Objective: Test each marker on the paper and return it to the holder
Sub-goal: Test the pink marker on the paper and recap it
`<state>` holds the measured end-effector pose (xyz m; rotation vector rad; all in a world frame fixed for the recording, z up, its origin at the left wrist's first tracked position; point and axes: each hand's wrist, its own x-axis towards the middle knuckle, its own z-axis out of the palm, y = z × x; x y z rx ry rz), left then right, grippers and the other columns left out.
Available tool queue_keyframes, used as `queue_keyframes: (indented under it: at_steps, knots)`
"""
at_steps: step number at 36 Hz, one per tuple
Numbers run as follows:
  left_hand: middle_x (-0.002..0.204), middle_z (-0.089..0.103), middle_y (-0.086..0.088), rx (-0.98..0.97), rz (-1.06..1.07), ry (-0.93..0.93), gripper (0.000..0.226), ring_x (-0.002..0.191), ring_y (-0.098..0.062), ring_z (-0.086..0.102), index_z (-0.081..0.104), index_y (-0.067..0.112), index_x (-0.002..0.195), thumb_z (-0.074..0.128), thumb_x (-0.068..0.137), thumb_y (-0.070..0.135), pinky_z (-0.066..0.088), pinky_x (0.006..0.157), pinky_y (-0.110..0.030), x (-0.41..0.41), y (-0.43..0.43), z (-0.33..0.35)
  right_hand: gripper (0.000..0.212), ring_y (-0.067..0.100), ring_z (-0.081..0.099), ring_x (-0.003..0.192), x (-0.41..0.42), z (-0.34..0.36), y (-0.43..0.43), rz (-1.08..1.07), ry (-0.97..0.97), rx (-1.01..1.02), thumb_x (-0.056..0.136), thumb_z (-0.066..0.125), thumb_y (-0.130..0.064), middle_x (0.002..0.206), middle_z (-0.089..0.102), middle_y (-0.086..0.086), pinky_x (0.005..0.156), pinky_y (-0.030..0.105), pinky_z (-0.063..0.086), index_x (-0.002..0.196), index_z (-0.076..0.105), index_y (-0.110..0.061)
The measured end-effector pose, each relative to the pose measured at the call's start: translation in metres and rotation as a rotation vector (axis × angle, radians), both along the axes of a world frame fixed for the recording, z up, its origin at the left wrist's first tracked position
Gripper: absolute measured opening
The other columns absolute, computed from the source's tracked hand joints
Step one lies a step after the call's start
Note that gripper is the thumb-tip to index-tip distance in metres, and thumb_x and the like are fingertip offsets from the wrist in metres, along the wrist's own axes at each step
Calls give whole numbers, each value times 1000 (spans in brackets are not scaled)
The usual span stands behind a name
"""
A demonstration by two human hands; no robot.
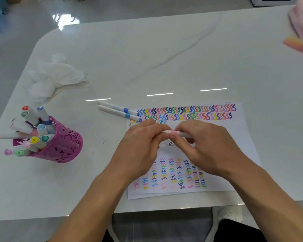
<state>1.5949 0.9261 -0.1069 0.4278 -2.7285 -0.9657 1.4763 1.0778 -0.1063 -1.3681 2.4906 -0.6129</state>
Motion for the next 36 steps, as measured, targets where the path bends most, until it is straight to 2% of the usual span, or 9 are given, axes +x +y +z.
queue_keyframes:
  at_steps: [7, 14, 21, 23, 25, 27, 30, 33, 36]
  knots:
    - [78, 62, 21, 31, -3, 22, 18, 67, -4, 64, 77, 24, 104, 64, 97, 15, 40, 66, -3, -1, -2, 0, 44, 12, 53, 56, -1, -5, 3, 13, 5, 49, 99, 30, -66, 61, 56, -6, 53, 27, 38, 86, 53, -31]
    - [78, 68, 14, 74, 1, 35, 19, 65, -3, 66, 79, 25, 101, 65, 96, 13, 51, 66, -19, -2, 1, -3, 50, 12, 50, 53, -3, -6, 4, -3, -57, 33, 99, 33, -69, 54, 50, -5, 53, 31, 39, 77, 50, -28]
    - [82, 70, 18, 89, 86, 108, 18, 63, -3, 67, 79, 23, 100, 70, 91, 10, 54, 64, -17, -2, -3, -6, 59, 14, 44, 54, -4, -6, 3, -83, -130, 21, 96, 35, -70, 50, 41, -5, 52, 31, 27, 63, 39, -21]
    - [84, 71, 19, 96, 105, 123, 14, 63, -2, 68, 79, 25, 101, 71, 92, 18, 56, 65, -21, -2, -4, -5, 59, 14, 42, 55, -4, -6, 2, -114, -161, -5, 97, 36, -69, 50, 37, -4, 53, 31, 26, 63, 37, -20]
    - [81, 70, 20, 76, 116, 119, 12, 65, 0, 67, 78, 28, 102, 69, 93, 26, 55, 69, -23, -2, -3, -3, 55, 13, 42, 53, -4, -7, 2, -144, -186, -24, 98, 37, -67, 53, 42, -6, 55, 33, 31, 69, 46, -22]
    - [87, 71, 18, 30, 130, 92, 13, 73, 0, 66, 77, 27, 104, 70, 93, 27, 53, 75, -22, -3, -1, -2, 39, 6, 52, 58, -6, -8, 2, -192, -235, -31, 101, 39, -62, 58, 51, -9, 58, 33, 37, 89, 57, -30]
    - [95, 71, 15, -53, 164, 18, 17, 81, -3, 58, 77, 27, 108, 71, 92, 28, 45, 78, -16, -3, -3, -3, 19, 9, 62, 67, -10, -12, 3, -237, -338, -88, 108, 42, -46, 71, 64, -5, 68, 37, 48, 126, 43, -41]
    - [97, 67, 17, -63, 190, -37, 19, 79, -3, 56, 77, 31, 110, 72, 91, 29, 41, 75, -12, -2, -8, -3, 31, -7, 63, 70, -13, -12, 4, -240, -396, -202, 111, 44, -24, 97, 64, -11, 67, 26, 47, 126, 38, -49]
    - [100, 64, 16, -92, 207, -84, 21, 90, -6, 58, 77, 32, 110, 73, 90, 31, 41, 80, -17, 0, -12, -5, 32, 2, 69, 74, -16, -12, 3, -264, -438, -262, 109, 44, -15, 109, 65, -10, 72, 22, 50, 108, 57, -44]
